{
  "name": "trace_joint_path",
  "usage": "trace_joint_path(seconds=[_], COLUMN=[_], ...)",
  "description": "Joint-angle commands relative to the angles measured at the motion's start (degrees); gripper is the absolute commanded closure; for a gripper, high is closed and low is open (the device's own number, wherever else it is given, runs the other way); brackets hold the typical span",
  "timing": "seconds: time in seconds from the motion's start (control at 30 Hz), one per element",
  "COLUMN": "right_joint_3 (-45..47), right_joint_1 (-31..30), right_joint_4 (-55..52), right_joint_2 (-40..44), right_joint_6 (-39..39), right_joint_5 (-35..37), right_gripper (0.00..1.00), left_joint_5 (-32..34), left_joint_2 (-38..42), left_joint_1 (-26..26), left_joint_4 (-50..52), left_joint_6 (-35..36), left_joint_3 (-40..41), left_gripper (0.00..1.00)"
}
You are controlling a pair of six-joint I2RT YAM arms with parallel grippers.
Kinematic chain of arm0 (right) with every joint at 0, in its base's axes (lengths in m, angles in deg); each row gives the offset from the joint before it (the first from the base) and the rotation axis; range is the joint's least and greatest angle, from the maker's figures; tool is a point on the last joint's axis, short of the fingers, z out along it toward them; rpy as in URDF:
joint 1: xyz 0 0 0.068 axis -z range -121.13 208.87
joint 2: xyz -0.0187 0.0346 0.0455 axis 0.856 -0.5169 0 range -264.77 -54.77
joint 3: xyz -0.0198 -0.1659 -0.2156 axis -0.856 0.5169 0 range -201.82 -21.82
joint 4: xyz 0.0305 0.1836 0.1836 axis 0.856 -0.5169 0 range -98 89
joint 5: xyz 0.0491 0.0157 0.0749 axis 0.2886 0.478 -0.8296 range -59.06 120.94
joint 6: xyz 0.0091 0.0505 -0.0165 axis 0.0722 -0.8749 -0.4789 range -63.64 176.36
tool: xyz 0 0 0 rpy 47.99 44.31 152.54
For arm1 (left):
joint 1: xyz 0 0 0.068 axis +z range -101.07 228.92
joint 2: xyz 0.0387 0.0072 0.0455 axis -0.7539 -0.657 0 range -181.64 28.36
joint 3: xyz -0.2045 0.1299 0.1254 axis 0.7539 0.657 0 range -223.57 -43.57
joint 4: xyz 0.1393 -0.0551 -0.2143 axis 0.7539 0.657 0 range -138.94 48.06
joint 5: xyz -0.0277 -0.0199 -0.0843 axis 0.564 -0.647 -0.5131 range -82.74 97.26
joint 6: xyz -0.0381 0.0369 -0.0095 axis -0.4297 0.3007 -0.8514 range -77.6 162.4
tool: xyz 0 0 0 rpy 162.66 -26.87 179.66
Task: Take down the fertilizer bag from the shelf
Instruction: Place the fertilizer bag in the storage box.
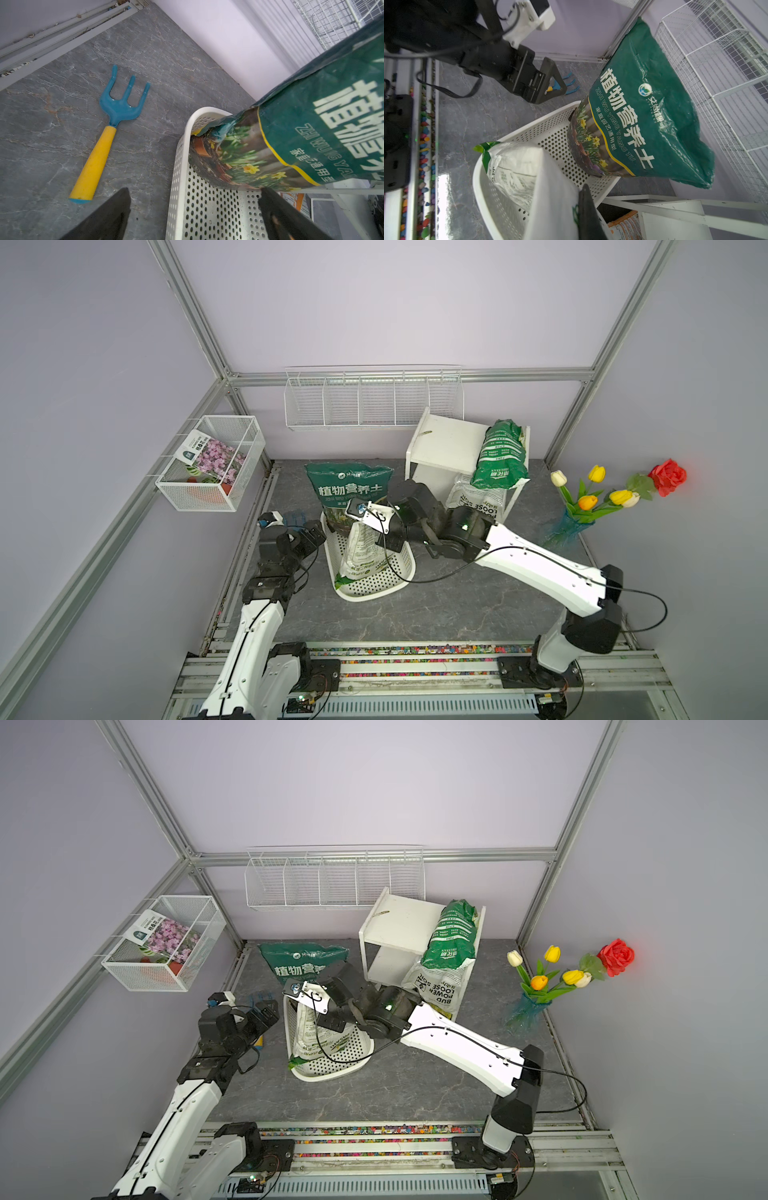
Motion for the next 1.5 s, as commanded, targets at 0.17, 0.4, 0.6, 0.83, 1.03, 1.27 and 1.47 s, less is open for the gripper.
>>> trace_joint_path(seconds=[0.17,0.4,0.6,0.83,1.03,1.27,1.47], right_joint_3=[-11.49,-24.54,-27.77,-28.26,-33.02,-35.41,-35.21], right_joint_1=[1.15,2.34,2.39,2.97,4.20,5.73,5.90], right_joint_4=[13.45,7.90,8.10,7.68,4.74,4.31,2.11], right_joint_2=[-8.01,-19.52,-21.11,-20.69,-25.48,-27.60,-28.15], right_joint_6=[7.76,7.98,7.61,12.24,7.55,0.65,0.08], right_joint_5=[6.59,8.63,12.87,15.77,7.74,-4.77,-5.23], right_gripper=[1.00,1.00,1.00,1.00,1.00,1.00,1.00], left_joint_5=[-0.95,-1.92,-4.63,-27.16,-34.04,-33.14,-30.69], left_joint_2=[3.15,5.03,7.36,3.53,-2.13,-7.40,-15.64], left_joint_1=[0.34,0.34,0.34,0.29,-0.84,-1.62,-2.74], left_joint_4=[2.89,4.14,3.98,-2.79,2.47,-1.47,-6.40], left_joint_6=[2.51,2.11,2.52,5.06,8.42,5.00,2.19], left_joint_3=[-0.95,0.93,2.52,2.50,-0.32,0.35,-1.63], left_gripper=[0.00,0.00,0.00,0.38,0.73,0.74,0.74])
